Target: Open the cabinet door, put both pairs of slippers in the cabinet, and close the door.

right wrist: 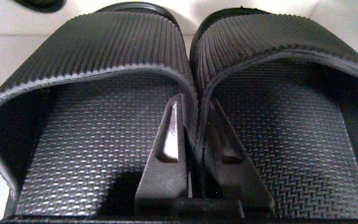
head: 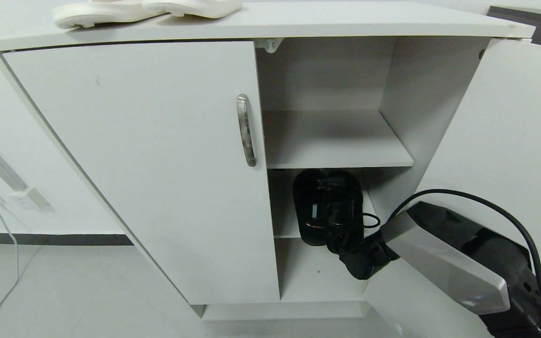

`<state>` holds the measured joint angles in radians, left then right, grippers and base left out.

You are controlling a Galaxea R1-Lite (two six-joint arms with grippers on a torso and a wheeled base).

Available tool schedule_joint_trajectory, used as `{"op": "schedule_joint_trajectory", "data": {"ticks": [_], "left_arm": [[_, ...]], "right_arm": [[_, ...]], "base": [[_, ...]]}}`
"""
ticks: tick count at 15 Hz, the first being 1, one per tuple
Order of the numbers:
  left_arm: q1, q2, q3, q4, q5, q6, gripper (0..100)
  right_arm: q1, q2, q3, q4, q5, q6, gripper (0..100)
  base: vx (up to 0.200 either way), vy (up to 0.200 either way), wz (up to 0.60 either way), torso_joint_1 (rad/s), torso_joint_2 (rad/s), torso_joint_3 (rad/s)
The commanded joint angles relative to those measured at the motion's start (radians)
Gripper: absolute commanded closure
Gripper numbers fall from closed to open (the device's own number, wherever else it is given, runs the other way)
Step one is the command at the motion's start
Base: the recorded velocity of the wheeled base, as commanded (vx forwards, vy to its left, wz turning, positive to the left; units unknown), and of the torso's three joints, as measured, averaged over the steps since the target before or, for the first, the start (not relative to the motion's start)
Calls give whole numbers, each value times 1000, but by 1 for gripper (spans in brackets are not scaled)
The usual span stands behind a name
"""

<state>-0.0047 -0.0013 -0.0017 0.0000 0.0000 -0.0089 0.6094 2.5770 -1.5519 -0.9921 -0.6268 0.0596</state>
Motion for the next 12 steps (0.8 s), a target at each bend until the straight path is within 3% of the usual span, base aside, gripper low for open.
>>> {"op": "schedule_joint_trajectory", "data": {"ticks": [1, 12], "left_arm": [[0, 1, 0, 0, 2, 0, 100], [0, 1, 0, 0, 3, 0, 100]], "right_arm": [[-2, 14, -11, 0, -1, 0, 100], [-3, 22, -10, -2, -1, 5, 100]], "base": [[0, 0, 0, 0, 0, 0], [0, 0, 0, 0, 0, 0]]}}
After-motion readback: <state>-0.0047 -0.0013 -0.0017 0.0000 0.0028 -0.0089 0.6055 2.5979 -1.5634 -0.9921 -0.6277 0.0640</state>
